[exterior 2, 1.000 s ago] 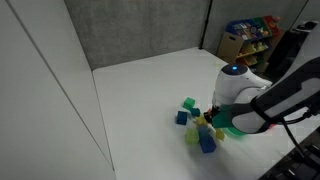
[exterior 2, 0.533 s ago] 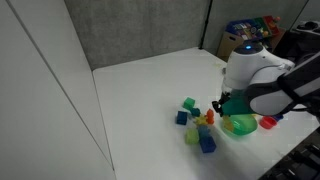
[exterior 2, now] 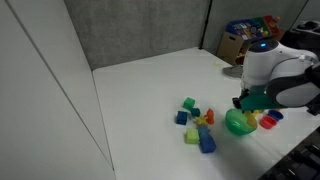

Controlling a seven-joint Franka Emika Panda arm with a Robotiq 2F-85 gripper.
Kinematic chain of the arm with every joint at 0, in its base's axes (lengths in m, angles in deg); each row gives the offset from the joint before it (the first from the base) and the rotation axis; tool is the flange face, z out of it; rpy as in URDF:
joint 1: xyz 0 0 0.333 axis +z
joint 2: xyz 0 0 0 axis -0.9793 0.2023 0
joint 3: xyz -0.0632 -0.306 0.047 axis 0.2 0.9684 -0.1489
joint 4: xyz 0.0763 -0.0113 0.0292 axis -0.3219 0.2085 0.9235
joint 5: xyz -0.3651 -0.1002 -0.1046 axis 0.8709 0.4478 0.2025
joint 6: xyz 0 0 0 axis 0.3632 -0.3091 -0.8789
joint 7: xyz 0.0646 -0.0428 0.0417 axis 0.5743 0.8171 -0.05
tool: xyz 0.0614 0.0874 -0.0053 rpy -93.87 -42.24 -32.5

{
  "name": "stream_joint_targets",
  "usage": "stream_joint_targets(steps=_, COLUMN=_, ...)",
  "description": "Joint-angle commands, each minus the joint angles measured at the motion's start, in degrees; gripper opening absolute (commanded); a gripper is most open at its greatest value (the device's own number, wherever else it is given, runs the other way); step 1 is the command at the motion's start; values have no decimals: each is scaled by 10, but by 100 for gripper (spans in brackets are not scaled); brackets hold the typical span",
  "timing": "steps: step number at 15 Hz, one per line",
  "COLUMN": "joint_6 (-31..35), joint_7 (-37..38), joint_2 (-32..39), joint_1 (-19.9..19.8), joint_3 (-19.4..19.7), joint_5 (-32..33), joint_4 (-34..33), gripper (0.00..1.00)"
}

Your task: Put the yellow bear toy in the green bowl

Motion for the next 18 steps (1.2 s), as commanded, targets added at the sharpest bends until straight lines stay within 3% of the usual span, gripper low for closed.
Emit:
stream_joint_targets(steps=1, joint_6=-36, joint_7=15, joint_2=-27, joint_1=-45, joint_3=-36, joint_5=20, joint_4=11, gripper=66)
stream_joint_targets(steps=5, joint_6=-68, joint_7=-6, joint_2=-56, joint_1=-75, joint_3=-69, joint_5=8, joint_4=16, gripper=99)
stream_joint_targets(steps=11, joint_6=-96, joint_7=-115, joint_2=-154, joint_1=-127, joint_3=-141, joint_5=-52, joint_4=40, gripper=100)
stream_joint_targets(steps=16, joint_6=-110, joint_7=-314, joint_2=-260, joint_1=-154, joint_3=-182, joint_5=-186, joint_4=73, gripper=100)
stream_joint_targets(steps=18, joint_6=-146, joint_7=-391, joint_2=-304, joint_1=-157, joint_3=-187, joint_5=-238, joint_4=79, gripper=100)
